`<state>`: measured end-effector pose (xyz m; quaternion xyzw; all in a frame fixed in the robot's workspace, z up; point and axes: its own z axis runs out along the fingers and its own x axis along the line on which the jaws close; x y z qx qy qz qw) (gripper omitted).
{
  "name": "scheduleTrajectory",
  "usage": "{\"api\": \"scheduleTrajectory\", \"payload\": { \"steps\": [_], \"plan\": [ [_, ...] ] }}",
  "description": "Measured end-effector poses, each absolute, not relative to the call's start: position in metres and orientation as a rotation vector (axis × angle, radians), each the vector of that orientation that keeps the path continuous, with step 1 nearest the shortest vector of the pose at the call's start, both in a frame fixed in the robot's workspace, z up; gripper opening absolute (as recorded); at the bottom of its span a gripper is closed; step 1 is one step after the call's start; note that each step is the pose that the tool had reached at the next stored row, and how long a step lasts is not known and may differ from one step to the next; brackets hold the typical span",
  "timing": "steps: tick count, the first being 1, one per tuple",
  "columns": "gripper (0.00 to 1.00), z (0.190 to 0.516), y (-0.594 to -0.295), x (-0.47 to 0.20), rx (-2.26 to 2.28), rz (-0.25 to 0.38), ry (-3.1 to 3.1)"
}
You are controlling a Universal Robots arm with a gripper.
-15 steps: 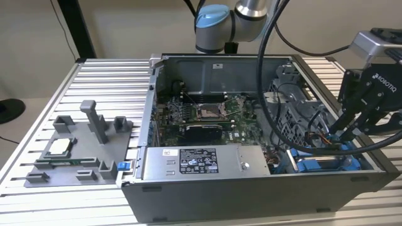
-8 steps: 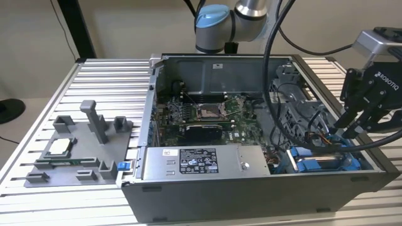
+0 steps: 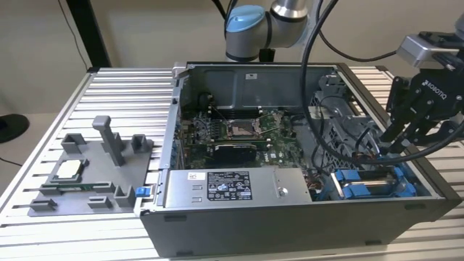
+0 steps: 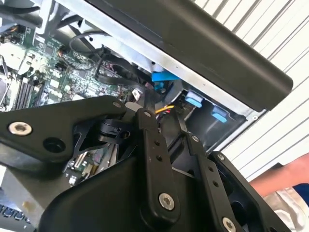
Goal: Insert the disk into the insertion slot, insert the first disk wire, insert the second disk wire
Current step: 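Insert the second disk wire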
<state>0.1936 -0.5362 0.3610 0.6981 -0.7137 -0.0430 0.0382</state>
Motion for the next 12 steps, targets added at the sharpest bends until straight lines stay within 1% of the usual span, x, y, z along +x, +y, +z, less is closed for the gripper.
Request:
{"api": "scheduleTrajectory", "payload": {
  "steps": [6,12],
  "plan": [
    [1.00,0.356,-0.524,0.197,2.140,-0.134,-2.188],
    [1.00,0.355,-0.525,0.200,2.131,-0.151,-2.179]
  ]
}}
